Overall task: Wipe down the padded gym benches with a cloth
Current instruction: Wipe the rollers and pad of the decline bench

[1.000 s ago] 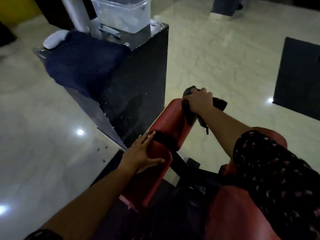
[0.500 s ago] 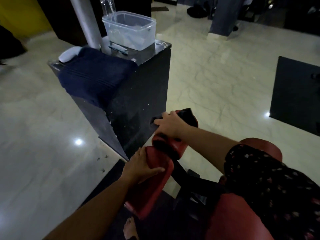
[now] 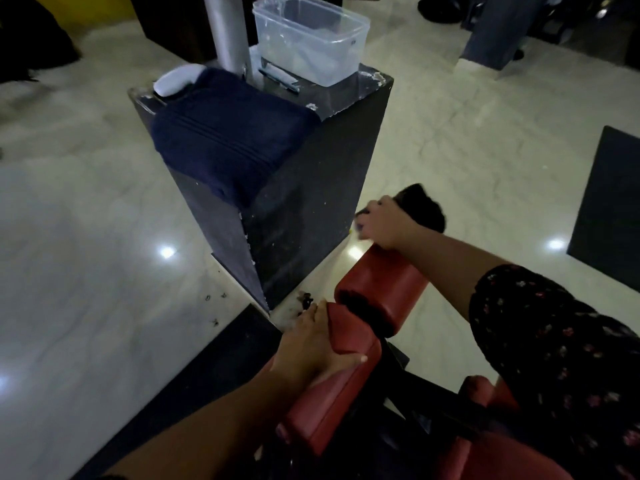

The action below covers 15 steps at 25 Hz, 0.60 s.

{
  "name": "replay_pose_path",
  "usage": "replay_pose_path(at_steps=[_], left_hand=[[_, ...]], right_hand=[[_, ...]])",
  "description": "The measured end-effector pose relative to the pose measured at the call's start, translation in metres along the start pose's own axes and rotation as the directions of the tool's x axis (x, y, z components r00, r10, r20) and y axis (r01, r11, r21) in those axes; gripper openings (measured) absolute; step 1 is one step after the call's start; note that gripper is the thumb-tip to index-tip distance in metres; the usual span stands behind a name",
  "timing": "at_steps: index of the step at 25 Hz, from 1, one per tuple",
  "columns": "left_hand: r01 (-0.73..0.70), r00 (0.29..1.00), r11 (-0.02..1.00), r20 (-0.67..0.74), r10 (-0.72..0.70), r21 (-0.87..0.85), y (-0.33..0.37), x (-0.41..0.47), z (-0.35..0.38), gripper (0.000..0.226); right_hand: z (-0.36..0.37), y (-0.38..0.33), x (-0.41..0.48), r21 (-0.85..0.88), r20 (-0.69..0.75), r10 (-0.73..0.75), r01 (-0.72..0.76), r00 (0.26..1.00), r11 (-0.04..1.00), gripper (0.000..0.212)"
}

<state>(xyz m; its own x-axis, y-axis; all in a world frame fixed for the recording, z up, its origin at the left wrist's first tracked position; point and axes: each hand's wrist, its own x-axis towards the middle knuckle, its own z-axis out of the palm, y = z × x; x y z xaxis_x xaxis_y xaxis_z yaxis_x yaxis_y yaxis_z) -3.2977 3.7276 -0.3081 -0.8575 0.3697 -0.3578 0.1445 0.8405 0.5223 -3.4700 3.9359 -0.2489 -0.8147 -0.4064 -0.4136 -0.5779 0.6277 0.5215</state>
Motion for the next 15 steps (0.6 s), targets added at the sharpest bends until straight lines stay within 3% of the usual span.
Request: replay_pose_path(at_steps=[2,3,5,6,8,10,12,15], left_hand=[[0.008,1.0,1.0,0.004,-0.008,0.022,-0.001,0.002,0.0,0.129],[0.009,1.0,0.999,0.002,-0.009,0.032,-0.001,0.002,0.001,0.128],[0.02,1.0,0.999,0.004,-0.02,0.027,0.0,0.002,0.002,0.129],[0.025,1.0,1.0,0.008,-0.025,0.018,0.0,0.003,0.003,0.129],[0.035,0.999,0.999,0.016,-0.035,0.013,-0.001,0.004,0.004,0.129],[0.042,0.998,0.999,0.05,-0.042,0.014,-0.002,0.008,0.003,0.129],[0.049,0.996,0.998,0.074,-0.051,0.026,-0.005,0.012,0.003,0.13],[0.055,0.997,0.998,0.059,-0.058,0.041,-0.005,0.011,0.004,0.128]], right_hand=[[-0.018,-0.033,0.01,0.161,-0.032,-0.31,0.311,0.95,0.937,0.044],[-0.024,-0.053,0.013,0.162,-0.007,-0.428,0.423,0.904,0.891,0.047],[-0.027,-0.068,0.016,0.1,0.074,-0.498,0.49,0.864,0.866,0.043],[-0.022,-0.061,0.019,0.125,0.073,-0.435,0.425,0.897,0.897,0.038],[-0.004,-0.027,0.019,0.173,0.089,-0.142,0.125,0.986,0.977,0.032],[0.029,0.018,0.009,0.176,0.126,0.192,-0.213,0.973,0.961,0.032],[0.067,0.051,-0.017,0.379,0.239,0.357,-0.425,0.903,0.822,0.032],[0.116,0.059,-0.061,0.76,0.392,0.266,-0.473,0.881,0.445,0.05]])
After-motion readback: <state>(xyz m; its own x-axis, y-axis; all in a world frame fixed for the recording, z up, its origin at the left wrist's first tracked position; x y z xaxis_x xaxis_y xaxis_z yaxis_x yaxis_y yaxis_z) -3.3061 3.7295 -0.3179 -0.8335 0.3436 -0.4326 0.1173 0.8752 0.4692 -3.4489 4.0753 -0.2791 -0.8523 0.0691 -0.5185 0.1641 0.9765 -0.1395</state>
